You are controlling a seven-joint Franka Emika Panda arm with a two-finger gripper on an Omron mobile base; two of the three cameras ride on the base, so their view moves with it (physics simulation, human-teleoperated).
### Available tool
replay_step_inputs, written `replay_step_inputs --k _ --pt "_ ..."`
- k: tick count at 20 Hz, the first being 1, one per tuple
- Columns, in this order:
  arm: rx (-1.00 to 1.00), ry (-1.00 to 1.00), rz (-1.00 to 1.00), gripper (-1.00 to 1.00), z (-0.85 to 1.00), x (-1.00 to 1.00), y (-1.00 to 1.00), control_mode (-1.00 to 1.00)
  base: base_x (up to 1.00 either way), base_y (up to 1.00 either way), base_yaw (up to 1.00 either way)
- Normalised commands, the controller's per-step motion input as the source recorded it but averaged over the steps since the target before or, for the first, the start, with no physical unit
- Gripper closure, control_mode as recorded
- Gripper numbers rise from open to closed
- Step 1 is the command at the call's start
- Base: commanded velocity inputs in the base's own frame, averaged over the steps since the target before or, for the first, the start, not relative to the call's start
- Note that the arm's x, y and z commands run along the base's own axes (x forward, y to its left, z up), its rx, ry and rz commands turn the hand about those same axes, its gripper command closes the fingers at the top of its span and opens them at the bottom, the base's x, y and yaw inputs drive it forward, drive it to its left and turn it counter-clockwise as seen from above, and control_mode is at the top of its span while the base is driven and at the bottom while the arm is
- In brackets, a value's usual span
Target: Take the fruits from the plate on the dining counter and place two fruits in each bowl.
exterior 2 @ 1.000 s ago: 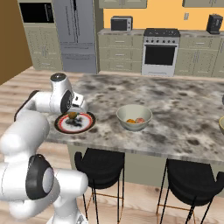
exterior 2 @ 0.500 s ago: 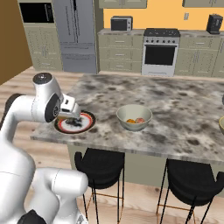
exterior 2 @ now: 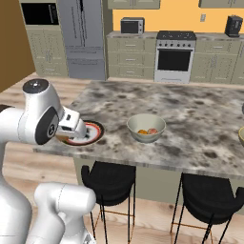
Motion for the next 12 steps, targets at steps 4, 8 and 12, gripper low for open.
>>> replay_step_inputs --k 4,8,12 --pt "0.00 0.00 0.00 1.00 0.00 0.00 0.00 -1.00 0.00 0.00 0.00" --pt "0.00 0.00 0.00 1.00 0.00 0.00 -0.03 -1.00 0.00 0.00 0.00" --pt "0.00 0.00 0.00 1.00 0.00 0.00 -0.03 1.00 -0.23 -0.46 0.00"
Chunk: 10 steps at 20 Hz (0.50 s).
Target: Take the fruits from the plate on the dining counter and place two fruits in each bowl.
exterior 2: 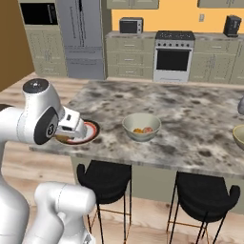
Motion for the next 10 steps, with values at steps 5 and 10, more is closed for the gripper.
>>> replay_step_inputs --k 5,10 --pt "0.00 0.00 0.00 1.00 0.00 0.00 0.00 1.00 -0.42 -0.98 0.00" --pt "0.00 0.00 0.00 1.00 0.00 0.00 0.00 1.00 -0.21 -1.00 0.00"
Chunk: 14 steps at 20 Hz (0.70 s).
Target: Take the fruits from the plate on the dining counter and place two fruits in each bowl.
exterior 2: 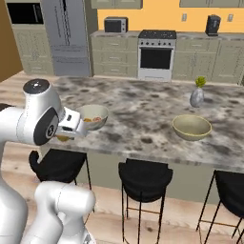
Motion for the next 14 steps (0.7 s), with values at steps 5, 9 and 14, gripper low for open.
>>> replay_step_inputs --k 5,9,14 --pt "0.00 0.00 0.00 1.00 0.00 0.00 0.00 1.00 0.04 -1.00 0.00" --pt "0.00 0.00 0.00 1.00 0.00 0.00 0.00 1.00 0.22 -1.00 0.00" --pt "0.00 0.00 0.00 1.00 0.00 0.00 0.00 1.00 0.62 -0.94 0.00"
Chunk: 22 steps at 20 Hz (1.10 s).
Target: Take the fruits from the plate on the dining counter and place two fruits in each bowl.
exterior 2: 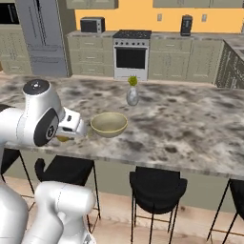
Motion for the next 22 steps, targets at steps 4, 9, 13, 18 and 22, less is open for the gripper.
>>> replay_step_inputs --k 4,9,13,18,22 --pt "0.00 0.00 0.00 1.00 0.00 0.00 0.00 1.00 0.97 -0.45 0.00" --pt "0.00 0.00 0.00 1.00 0.00 0.00 0.00 1.00 0.78 0.00 0.00" --pt "0.00 0.01 0.00 1.00 0.00 0.68 0.00 -1.00 0.17 0.00 0.00" --pt "0.00 0.11 0.00 1.00 0.01 1.00 0.00 -1.00 0.00 0.00 0.00" --pt "0.00 0.08 0.00 1.00 0.02 1.00 0.02 -1.00 0.00 0.00 0.00"
